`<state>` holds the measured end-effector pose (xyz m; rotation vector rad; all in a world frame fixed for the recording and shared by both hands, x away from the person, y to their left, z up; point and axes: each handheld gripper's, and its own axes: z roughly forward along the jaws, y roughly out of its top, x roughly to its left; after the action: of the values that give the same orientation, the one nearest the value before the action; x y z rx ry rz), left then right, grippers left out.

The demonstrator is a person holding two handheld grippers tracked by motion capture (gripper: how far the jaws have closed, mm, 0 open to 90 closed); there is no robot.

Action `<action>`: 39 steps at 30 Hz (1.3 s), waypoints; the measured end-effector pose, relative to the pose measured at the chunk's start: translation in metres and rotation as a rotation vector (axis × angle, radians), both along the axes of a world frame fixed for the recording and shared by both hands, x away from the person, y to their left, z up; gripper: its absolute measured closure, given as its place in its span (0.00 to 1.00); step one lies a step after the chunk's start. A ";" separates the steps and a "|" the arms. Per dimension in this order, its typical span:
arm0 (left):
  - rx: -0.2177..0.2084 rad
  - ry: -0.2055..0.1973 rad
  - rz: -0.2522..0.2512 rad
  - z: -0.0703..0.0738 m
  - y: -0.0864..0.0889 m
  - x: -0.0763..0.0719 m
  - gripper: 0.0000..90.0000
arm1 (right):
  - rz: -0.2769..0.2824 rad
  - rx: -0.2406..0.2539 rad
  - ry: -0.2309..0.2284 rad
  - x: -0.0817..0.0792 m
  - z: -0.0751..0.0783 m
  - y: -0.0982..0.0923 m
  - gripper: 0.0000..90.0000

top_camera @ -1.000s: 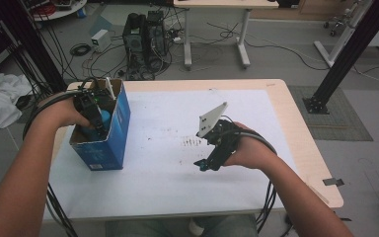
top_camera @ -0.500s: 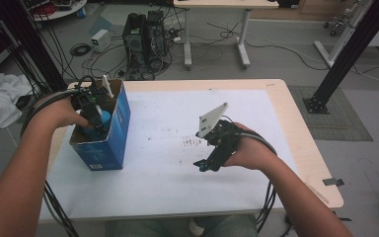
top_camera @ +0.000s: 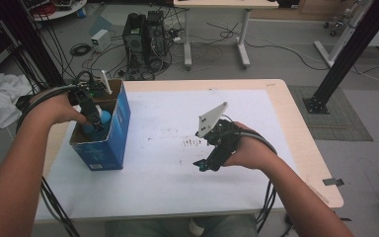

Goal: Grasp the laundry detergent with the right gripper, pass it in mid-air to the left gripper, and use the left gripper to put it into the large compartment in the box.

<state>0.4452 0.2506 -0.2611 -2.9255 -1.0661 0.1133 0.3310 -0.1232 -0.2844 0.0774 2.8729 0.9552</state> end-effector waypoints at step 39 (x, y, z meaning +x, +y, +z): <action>-0.017 -0.059 -0.044 0.059 -0.017 -0.019 0.17 | -0.012 -0.003 -0.012 0.003 0.012 -0.008 0.14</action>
<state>0.4263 0.2333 -0.2016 -2.9832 -1.0129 0.0353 0.3338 -0.1312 -0.2726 0.0888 2.8594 0.9467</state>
